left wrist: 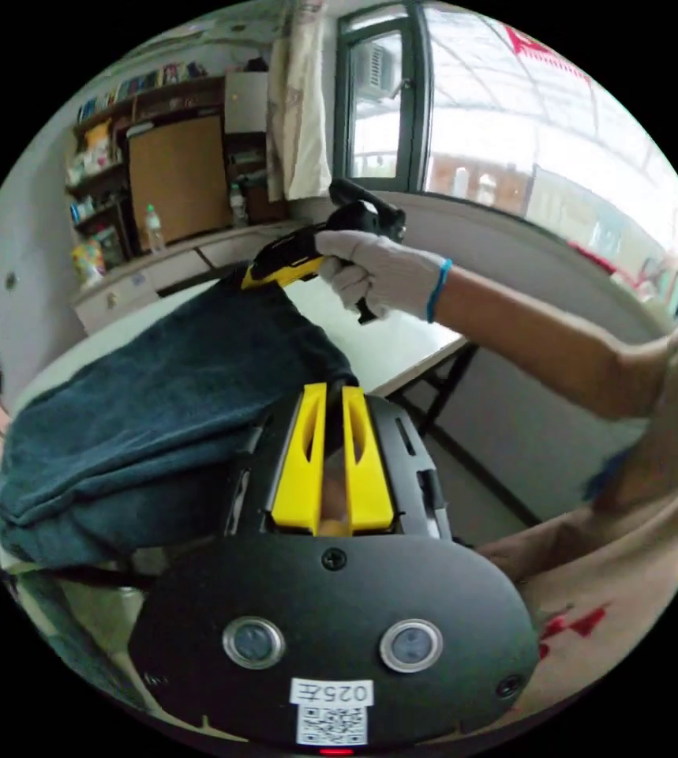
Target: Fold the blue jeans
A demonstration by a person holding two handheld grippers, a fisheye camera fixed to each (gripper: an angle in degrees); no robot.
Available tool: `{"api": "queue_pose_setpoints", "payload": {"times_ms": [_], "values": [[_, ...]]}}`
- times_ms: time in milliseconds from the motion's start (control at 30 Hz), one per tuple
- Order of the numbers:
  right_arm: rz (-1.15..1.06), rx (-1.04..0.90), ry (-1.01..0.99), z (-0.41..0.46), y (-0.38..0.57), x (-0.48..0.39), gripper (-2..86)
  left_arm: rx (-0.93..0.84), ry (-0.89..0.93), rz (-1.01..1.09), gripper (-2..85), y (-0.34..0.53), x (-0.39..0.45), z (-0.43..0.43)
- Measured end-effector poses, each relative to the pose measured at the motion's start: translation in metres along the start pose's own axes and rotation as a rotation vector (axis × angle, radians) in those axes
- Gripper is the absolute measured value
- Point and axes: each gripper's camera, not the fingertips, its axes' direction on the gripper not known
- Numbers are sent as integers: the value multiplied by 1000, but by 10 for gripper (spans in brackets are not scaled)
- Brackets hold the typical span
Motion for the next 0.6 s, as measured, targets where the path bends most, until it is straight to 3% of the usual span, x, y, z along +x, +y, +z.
{"api": "queue_pose_setpoints", "payload": {"times_ms": [67,100,167,267,367,500,600], "values": [[44,71,-35,-45,25,20,52,61,297,-35,-9,-16,-21,-13],[63,98,-65,-58,34,26,52,77,361,-29,-9,-21,-25,-17],[167,230,-253,-110,76,56,51,143,585,-34,-10,-36,-39,-28],[255,411,-436,-157,130,74,51,200,737,-71,-10,-55,-54,-38],[174,500,-488,-181,143,44,51,263,835,-84,-11,-67,-79,-61],[-82,457,-434,-168,92,-35,56,422,778,-167,-11,-62,-139,-120],[-216,349,-295,-110,23,-94,66,501,524,-323,-14,-38,-202,-165]]}}
